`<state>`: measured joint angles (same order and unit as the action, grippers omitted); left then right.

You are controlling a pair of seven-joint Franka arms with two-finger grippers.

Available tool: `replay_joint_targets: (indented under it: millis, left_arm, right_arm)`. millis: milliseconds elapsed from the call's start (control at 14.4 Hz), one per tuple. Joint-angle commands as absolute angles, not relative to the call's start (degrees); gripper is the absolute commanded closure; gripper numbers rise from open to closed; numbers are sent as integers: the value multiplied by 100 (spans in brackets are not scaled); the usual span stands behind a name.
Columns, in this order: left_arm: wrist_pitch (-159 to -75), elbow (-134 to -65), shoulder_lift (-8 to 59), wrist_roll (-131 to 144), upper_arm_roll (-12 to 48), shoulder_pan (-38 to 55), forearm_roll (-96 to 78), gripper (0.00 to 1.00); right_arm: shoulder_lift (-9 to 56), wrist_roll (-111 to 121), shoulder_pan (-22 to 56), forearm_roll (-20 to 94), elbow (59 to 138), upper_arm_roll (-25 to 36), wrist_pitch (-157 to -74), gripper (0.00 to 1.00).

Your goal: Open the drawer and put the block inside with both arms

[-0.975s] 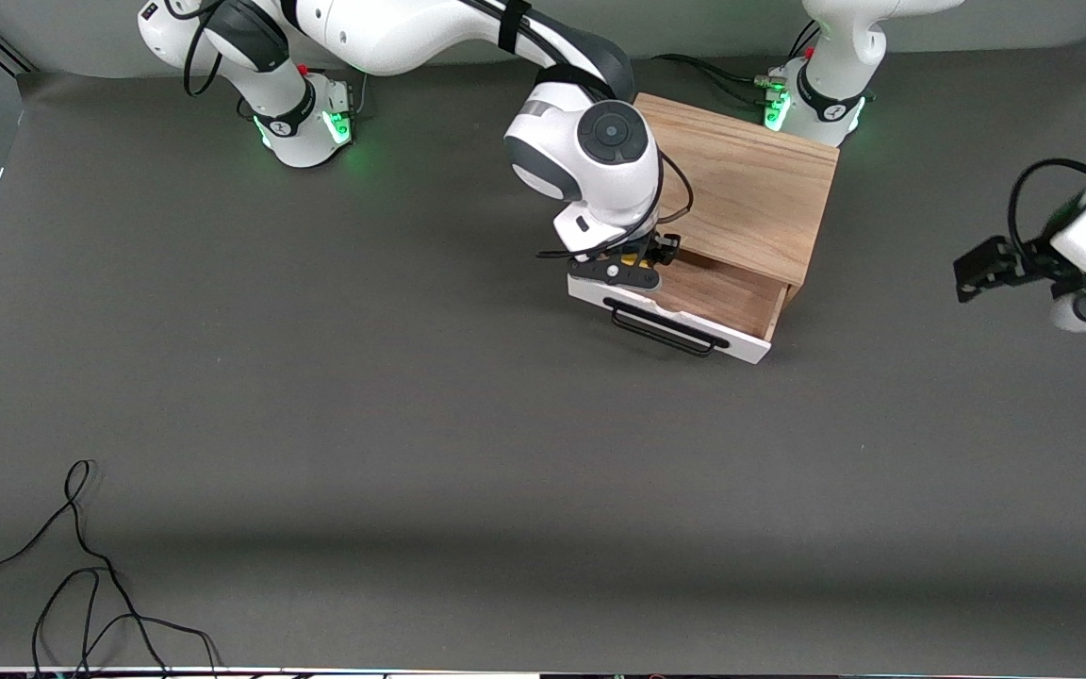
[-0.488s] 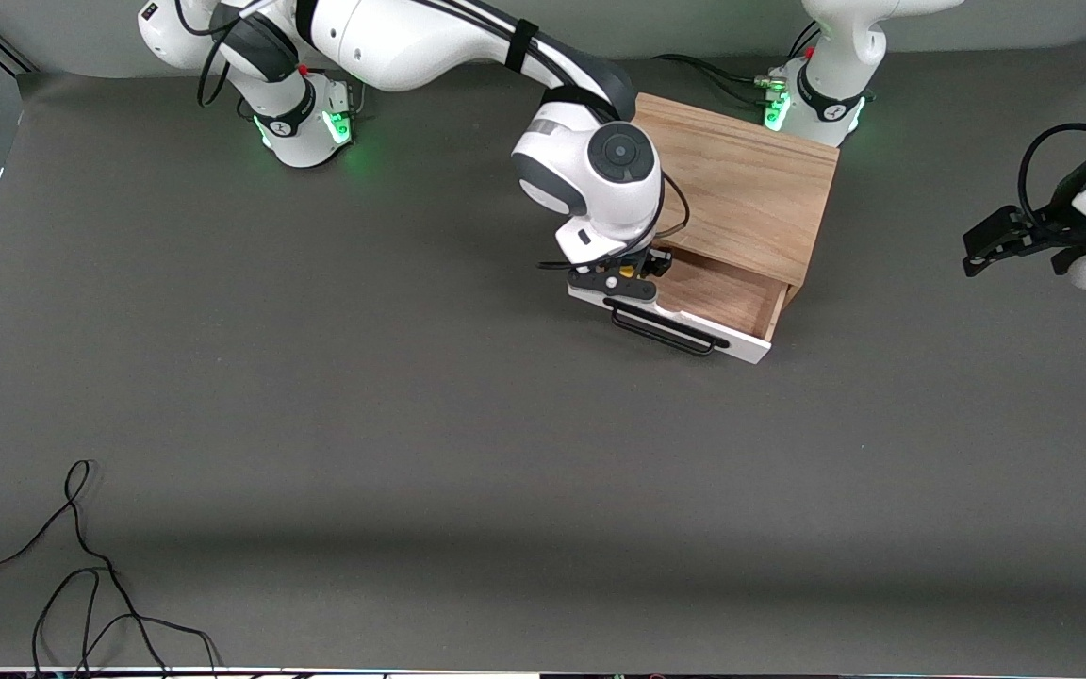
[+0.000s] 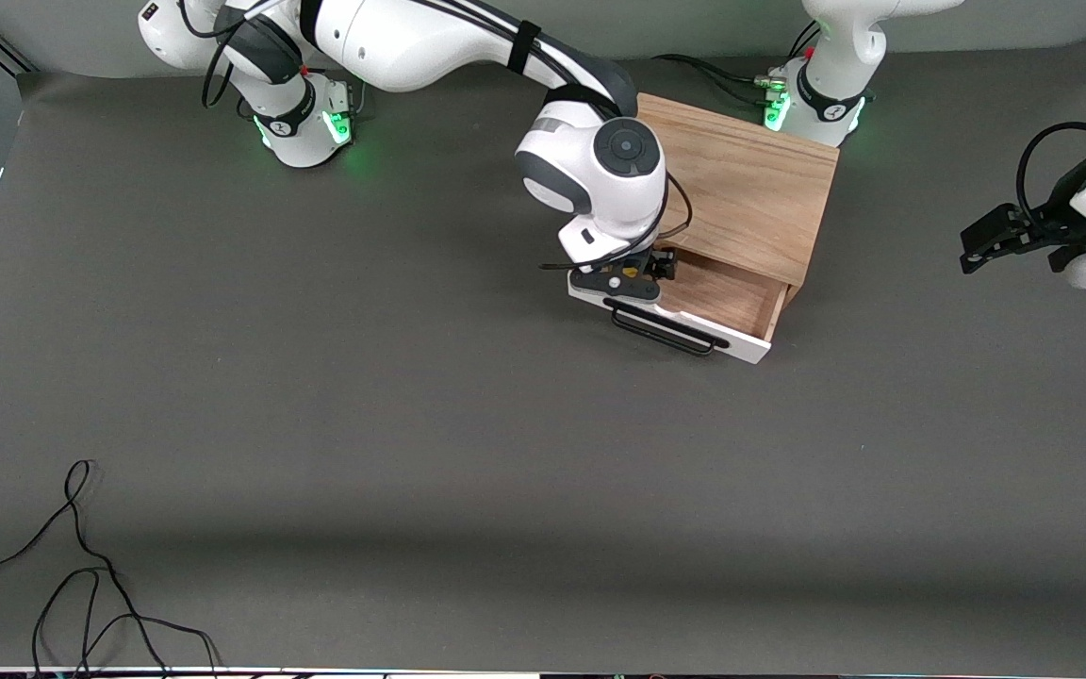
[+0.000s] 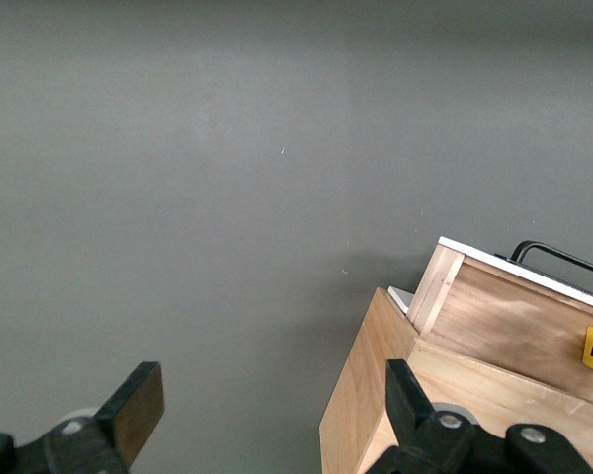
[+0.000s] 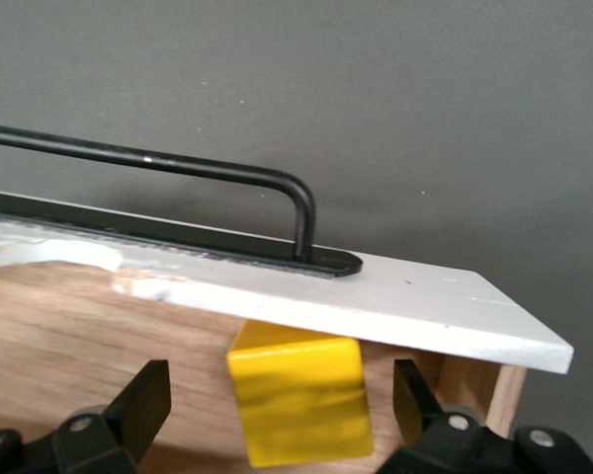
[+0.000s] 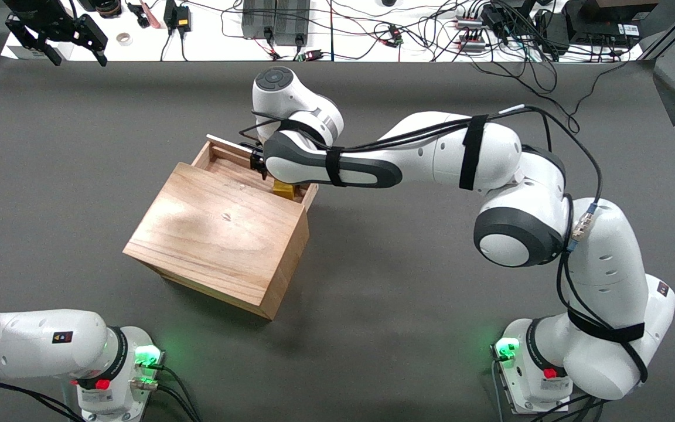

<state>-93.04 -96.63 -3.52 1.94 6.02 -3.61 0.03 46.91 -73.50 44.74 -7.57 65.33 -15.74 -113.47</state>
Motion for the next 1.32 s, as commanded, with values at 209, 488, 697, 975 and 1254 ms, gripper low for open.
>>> replay_joint_targets:
  millis: [209, 488, 697, 975, 1254]
  left_arm:
    - [-9123, -9545, -334, 114, 615, -325, 17, 0]
    - [-9062, -9589, -369, 149, 729, -308, 202, 0]
    - [-9070, -9589, -360, 158, 765, -316, 211, 0]
    - [-9079, -9580, -360, 158, 765, -316, 211, 0]
    - [-9088, -9580, -360, 158, 765, -316, 211, 0]
  right_arm:
    - [3641, -7409, 3975, -835, 6363, -1547, -10531, 0]
    - [2482, -6359, 2746, -19, 6871, -1521, -9889, 0]
    - [1594, -4830, 1560, 280, 7696, -1477, -9765, 0]
    - [513, -3089, 677, 290, 8856, -996, -9878, 0]
    - [-333, -1797, 703, 299, 9877, -55, -10090, 0]
